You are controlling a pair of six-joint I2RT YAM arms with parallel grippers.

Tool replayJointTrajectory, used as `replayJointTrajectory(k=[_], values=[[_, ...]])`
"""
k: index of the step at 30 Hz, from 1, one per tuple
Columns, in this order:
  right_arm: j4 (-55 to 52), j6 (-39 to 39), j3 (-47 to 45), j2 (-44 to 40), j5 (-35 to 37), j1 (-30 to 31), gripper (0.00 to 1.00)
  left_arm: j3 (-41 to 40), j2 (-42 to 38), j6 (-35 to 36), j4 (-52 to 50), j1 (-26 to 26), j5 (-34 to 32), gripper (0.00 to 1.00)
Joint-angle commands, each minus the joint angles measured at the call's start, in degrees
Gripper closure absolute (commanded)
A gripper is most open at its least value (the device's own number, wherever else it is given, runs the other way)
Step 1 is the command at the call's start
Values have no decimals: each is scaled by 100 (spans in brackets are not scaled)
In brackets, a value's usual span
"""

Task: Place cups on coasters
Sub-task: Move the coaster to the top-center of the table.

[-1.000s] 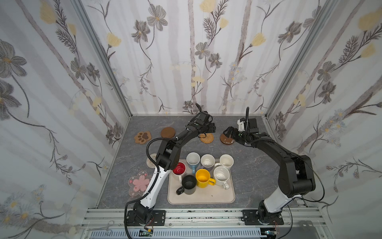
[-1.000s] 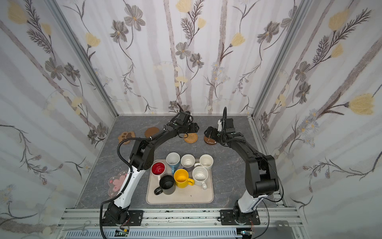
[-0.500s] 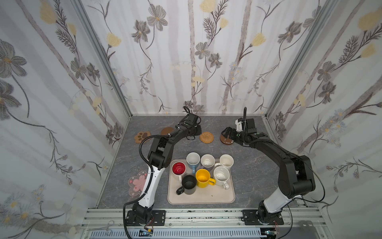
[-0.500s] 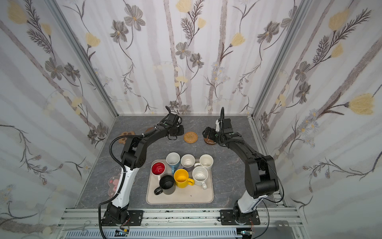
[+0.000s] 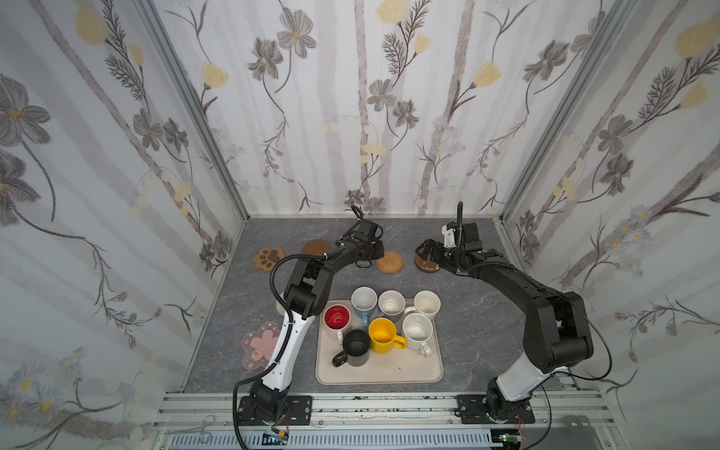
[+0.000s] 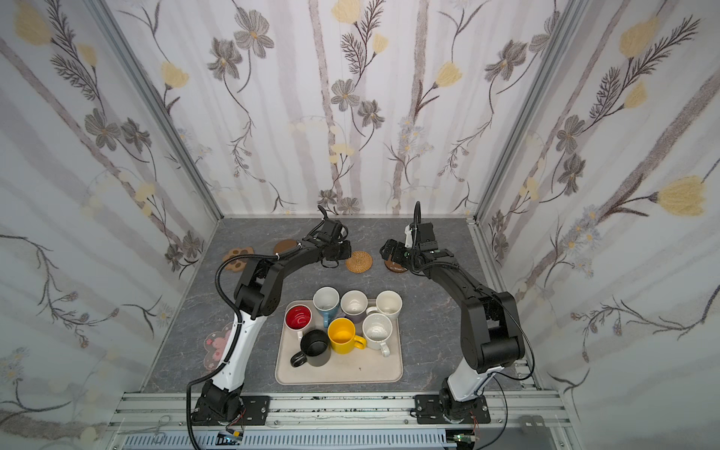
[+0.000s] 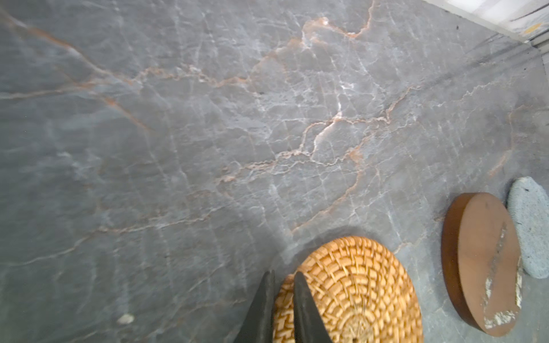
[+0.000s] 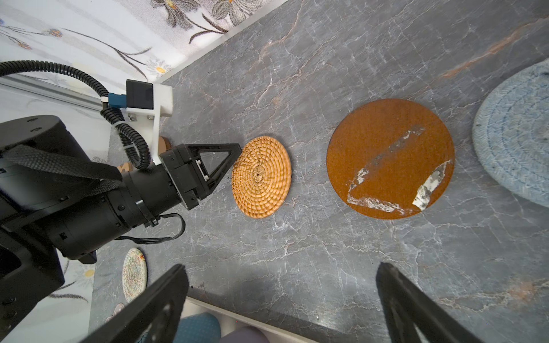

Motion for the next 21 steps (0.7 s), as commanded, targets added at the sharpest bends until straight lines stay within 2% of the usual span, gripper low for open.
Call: replayJointTrajectory(k=[1, 6, 9, 16, 21], values=[[175, 10, 2, 52, 12, 4, 0, 18, 100, -102, -392, -90, 42, 84], [197, 16, 8, 74, -6, 9, 0, 75, 69, -207, -395, -197, 40, 84], [211, 7, -15, 87, -7, 9, 0, 139, 41, -266, -395, -181, -66, 78], [231, -66, -56, 65, 18, 17, 0, 325, -326, -155, -395, -35, -132, 39], [335, -169, -44, 32, 36, 50, 0, 310, -684, -49, -404, 256, -248, 22]])
